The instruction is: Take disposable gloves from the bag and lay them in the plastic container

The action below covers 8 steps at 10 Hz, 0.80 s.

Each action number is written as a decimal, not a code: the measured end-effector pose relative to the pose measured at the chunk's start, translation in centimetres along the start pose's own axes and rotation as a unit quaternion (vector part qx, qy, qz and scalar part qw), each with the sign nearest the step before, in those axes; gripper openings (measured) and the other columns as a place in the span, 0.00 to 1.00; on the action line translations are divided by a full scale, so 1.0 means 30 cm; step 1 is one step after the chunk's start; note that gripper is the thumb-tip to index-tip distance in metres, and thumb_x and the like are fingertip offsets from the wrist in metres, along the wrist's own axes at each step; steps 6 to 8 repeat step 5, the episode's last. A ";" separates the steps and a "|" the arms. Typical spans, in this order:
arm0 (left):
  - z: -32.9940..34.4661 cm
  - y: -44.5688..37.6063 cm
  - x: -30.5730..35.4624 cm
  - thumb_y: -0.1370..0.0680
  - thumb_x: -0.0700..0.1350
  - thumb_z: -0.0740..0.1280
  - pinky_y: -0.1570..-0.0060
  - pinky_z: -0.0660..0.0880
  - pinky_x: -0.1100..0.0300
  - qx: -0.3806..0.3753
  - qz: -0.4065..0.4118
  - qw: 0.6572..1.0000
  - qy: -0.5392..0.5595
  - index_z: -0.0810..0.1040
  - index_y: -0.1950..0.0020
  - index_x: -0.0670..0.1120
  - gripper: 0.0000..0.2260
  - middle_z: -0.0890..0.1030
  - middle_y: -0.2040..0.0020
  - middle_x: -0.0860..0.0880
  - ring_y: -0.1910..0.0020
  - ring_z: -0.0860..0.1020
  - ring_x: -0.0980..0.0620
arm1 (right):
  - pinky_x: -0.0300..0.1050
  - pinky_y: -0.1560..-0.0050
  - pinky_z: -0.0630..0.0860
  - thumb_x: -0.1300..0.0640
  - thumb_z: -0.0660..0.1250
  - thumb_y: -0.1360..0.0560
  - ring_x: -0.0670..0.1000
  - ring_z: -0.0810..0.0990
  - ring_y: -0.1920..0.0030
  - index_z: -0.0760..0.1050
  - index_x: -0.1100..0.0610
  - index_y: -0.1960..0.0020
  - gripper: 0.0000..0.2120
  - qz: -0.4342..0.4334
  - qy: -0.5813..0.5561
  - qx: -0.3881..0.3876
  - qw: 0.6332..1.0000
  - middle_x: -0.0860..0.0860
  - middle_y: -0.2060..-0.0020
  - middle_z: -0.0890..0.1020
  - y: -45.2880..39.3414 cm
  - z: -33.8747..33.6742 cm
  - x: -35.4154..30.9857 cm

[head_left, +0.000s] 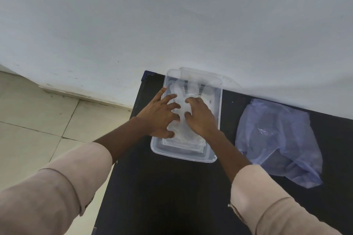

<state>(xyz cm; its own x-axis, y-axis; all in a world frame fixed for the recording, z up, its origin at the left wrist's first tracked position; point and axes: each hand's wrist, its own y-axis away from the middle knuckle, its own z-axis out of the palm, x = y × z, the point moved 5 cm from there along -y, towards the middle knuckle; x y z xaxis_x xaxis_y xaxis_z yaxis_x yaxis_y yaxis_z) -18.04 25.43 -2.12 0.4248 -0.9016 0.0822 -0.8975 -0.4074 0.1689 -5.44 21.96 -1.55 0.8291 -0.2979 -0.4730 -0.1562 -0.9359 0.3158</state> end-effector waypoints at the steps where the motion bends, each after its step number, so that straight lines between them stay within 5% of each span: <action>1: 0.009 0.005 -0.003 0.30 0.69 0.61 0.27 0.39 0.36 -0.009 -0.003 1.000 0.007 0.79 0.40 0.58 0.25 0.75 0.30 0.50 0.25 0.60 0.42 | 0.47 0.47 0.74 0.57 0.61 0.23 0.57 0.77 0.44 0.66 0.56 0.34 0.18 0.044 0.003 -0.002 0.999 0.57 0.36 0.72 0.016 0.003 0.015; 3: -0.039 0.024 0.013 0.30 0.69 0.61 0.27 0.38 0.37 -0.021 -0.011 1.000 -0.014 0.77 0.37 0.59 0.25 0.72 0.28 0.51 0.24 0.57 0.43 | 0.49 0.47 0.73 0.57 0.60 0.22 0.62 0.75 0.37 0.53 0.60 0.26 0.28 0.103 0.009 -0.014 0.995 0.60 0.23 0.54 0.064 -0.029 0.011; 4: -0.034 0.005 0.002 0.28 0.66 0.63 0.26 0.39 0.39 -0.056 -0.031 0.998 0.015 0.72 0.33 0.59 0.25 0.68 0.26 0.50 0.23 0.54 0.44 | 0.50 0.42 0.73 0.58 0.59 0.22 0.61 0.73 0.35 0.52 0.61 0.25 0.29 0.119 -0.031 -0.026 0.992 0.60 0.24 0.57 0.083 -0.016 0.014; 5: -0.072 0.011 0.019 0.27 0.60 0.66 0.25 0.45 0.43 -0.005 -0.083 0.990 0.115 0.71 0.32 0.57 0.24 0.69 0.26 0.48 0.23 0.57 0.45 | 0.50 0.39 0.72 0.59 0.60 0.22 0.60 0.72 0.34 0.54 0.60 0.26 0.27 0.108 -0.067 0.000 0.992 0.59 0.26 0.64 0.122 -0.034 0.009; 8: -0.072 0.011 0.019 0.27 0.60 0.66 0.25 0.45 0.43 -0.005 -0.083 0.990 0.115 0.71 0.32 0.57 0.24 0.69 0.26 0.48 0.23 0.57 0.45 | 0.50 0.39 0.72 0.59 0.60 0.22 0.60 0.72 0.34 0.54 0.60 0.26 0.27 0.108 -0.067 0.000 0.992 0.59 0.26 0.64 0.122 -0.034 0.009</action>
